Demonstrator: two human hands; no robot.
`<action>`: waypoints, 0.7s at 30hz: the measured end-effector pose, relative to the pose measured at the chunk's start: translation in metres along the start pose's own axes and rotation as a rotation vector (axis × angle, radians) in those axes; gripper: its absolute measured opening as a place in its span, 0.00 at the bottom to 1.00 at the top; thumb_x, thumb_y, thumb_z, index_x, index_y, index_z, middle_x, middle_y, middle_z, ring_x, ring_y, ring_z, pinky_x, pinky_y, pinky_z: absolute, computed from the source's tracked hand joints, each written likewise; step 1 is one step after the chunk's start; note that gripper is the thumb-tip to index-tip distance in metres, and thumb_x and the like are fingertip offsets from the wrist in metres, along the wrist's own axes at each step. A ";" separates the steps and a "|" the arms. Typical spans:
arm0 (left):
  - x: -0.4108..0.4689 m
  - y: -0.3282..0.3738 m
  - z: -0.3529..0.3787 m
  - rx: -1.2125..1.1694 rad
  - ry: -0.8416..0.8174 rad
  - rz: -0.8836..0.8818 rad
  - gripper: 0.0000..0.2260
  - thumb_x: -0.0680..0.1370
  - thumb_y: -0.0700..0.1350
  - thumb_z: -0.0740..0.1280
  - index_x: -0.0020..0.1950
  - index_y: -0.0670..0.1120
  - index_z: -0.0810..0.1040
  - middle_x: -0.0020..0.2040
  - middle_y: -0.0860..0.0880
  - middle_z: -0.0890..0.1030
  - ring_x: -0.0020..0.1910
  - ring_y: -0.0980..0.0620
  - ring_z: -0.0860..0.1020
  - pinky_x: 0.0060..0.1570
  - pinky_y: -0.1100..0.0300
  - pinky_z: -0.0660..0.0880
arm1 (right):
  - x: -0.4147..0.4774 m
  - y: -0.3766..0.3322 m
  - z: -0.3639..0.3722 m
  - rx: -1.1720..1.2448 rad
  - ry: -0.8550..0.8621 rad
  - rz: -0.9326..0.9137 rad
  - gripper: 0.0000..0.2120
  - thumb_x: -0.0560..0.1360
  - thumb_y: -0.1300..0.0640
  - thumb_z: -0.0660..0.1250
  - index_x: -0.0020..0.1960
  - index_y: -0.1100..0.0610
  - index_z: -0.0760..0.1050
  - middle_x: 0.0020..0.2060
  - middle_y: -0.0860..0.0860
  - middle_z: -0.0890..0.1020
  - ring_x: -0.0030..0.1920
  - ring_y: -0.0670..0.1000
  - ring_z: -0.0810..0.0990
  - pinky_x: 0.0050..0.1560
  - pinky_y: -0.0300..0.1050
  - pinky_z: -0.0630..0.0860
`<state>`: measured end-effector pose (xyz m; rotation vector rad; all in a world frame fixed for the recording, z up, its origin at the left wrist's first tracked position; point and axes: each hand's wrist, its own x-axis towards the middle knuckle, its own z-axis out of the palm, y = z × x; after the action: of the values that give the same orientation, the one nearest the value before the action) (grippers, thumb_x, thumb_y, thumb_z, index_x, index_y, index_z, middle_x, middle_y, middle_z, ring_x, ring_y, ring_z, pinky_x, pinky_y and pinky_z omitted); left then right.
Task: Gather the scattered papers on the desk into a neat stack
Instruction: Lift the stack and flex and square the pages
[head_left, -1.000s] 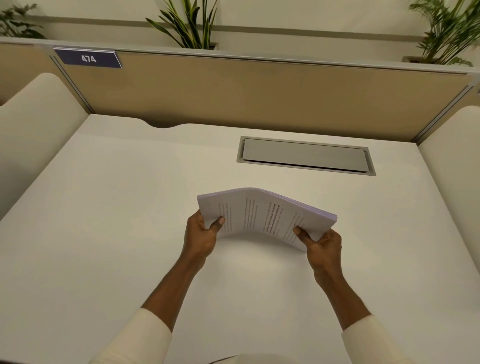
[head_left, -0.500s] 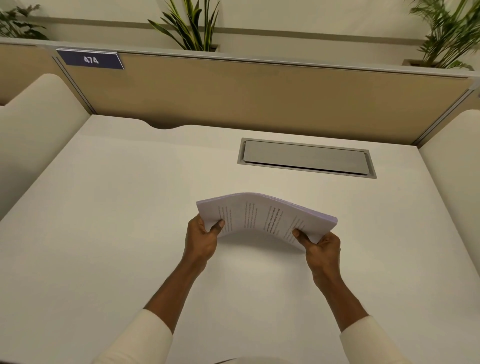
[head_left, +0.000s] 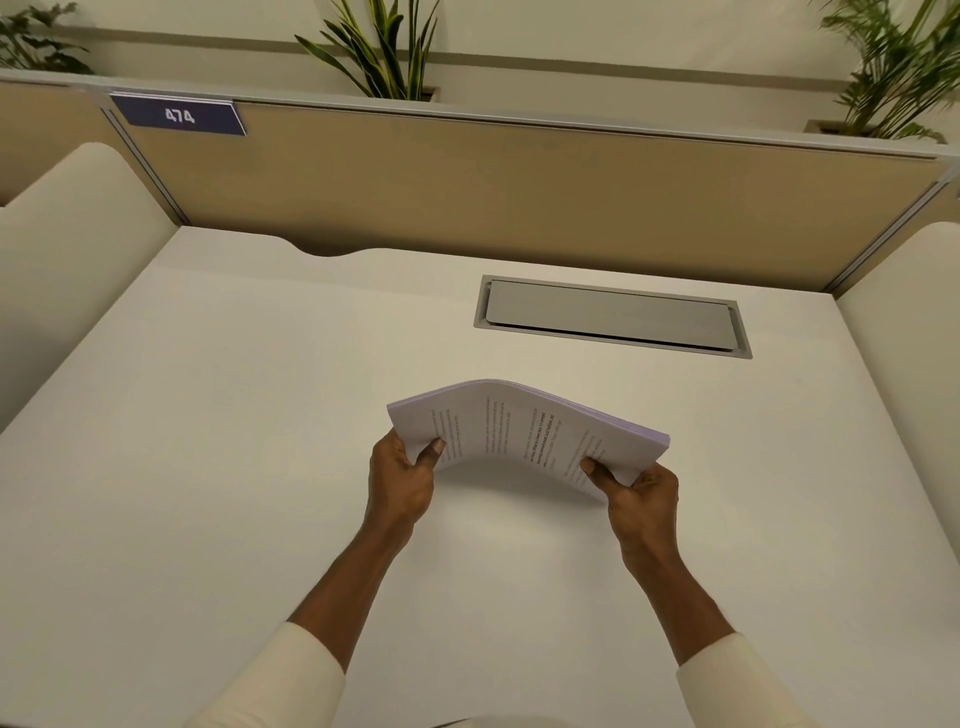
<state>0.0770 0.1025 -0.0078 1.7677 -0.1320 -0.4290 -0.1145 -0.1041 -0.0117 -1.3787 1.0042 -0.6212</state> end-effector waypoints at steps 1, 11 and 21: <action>0.000 0.000 0.001 0.009 0.001 -0.001 0.15 0.83 0.37 0.73 0.69 0.46 0.81 0.58 0.53 0.88 0.59 0.49 0.85 0.49 0.70 0.80 | 0.000 0.001 0.001 -0.002 -0.001 0.004 0.15 0.73 0.64 0.82 0.49 0.44 0.85 0.44 0.36 0.90 0.46 0.38 0.88 0.51 0.41 0.81; -0.004 0.003 -0.009 0.155 -0.075 0.055 0.11 0.84 0.41 0.72 0.67 0.47 0.83 0.57 0.51 0.87 0.55 0.46 0.86 0.49 0.60 0.81 | 0.001 0.002 -0.001 -0.050 0.007 0.010 0.15 0.73 0.61 0.82 0.50 0.43 0.84 0.41 0.32 0.89 0.45 0.34 0.87 0.48 0.36 0.80; -0.013 0.000 -0.040 0.070 -0.273 -0.078 0.10 0.82 0.40 0.75 0.55 0.56 0.87 0.50 0.56 0.92 0.48 0.51 0.91 0.43 0.61 0.87 | 0.012 -0.015 -0.028 -0.088 -0.170 0.054 0.14 0.71 0.57 0.84 0.55 0.49 0.87 0.48 0.44 0.92 0.46 0.47 0.91 0.44 0.40 0.87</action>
<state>0.0790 0.1429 0.0023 1.7797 -0.2739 -0.7292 -0.1300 -0.1309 0.0032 -1.4509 0.9376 -0.4170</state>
